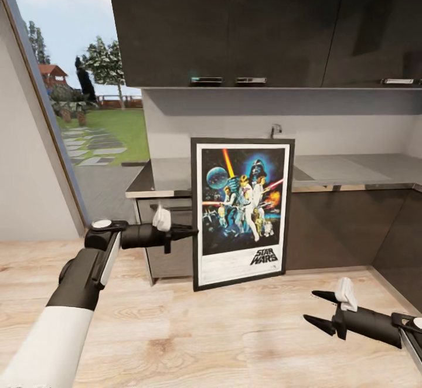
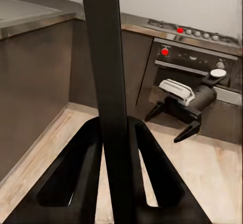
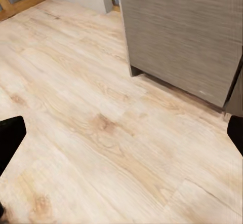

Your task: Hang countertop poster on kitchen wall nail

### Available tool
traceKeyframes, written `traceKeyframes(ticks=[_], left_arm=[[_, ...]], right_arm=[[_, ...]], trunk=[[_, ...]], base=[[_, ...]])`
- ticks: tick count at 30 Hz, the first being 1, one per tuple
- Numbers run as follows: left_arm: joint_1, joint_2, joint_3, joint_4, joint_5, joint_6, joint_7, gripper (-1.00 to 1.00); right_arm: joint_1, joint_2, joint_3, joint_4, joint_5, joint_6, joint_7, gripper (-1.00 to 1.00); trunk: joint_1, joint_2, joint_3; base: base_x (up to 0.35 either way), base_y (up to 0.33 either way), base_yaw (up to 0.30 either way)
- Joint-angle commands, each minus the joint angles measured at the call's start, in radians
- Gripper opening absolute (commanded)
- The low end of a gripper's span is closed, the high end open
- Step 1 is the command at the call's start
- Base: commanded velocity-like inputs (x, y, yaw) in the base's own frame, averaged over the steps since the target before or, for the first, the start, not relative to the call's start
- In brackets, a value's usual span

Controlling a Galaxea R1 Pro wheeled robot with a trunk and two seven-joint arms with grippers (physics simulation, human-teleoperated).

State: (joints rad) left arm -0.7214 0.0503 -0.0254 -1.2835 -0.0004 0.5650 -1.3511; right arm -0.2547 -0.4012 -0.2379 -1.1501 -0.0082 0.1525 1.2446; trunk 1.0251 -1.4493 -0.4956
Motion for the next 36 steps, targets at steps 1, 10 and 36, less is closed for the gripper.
traceKeyframes(ticks=[1,10,36], left_arm=[[-0.001,0.001,-0.001,0.012,0.000,0.006,-0.011,-1.00],[0.018,0.017,-0.001,0.098,0.000,-0.030,-0.116,-1.00],[0.022,0.022,-0.148,0.153,0.003,-0.054,-0.209,-1.00]], right_arm=[[-0.009,-0.004,-0.006,0.001,-0.001,0.027,0.023,1.00],[-0.047,-0.057,-0.024,0.004,0.000,0.115,0.187,1.00],[-0.049,-0.070,-0.018,-0.007,0.000,0.121,0.318,1.00]], trunk=[[0.000,-0.001,-0.001],[0.000,-0.001,-0.001],[0.000,-0.001,-0.001]], base=[[0.000,0.000,0.000],[0.000,0.000,0.000],[0.000,0.000,0.000]])
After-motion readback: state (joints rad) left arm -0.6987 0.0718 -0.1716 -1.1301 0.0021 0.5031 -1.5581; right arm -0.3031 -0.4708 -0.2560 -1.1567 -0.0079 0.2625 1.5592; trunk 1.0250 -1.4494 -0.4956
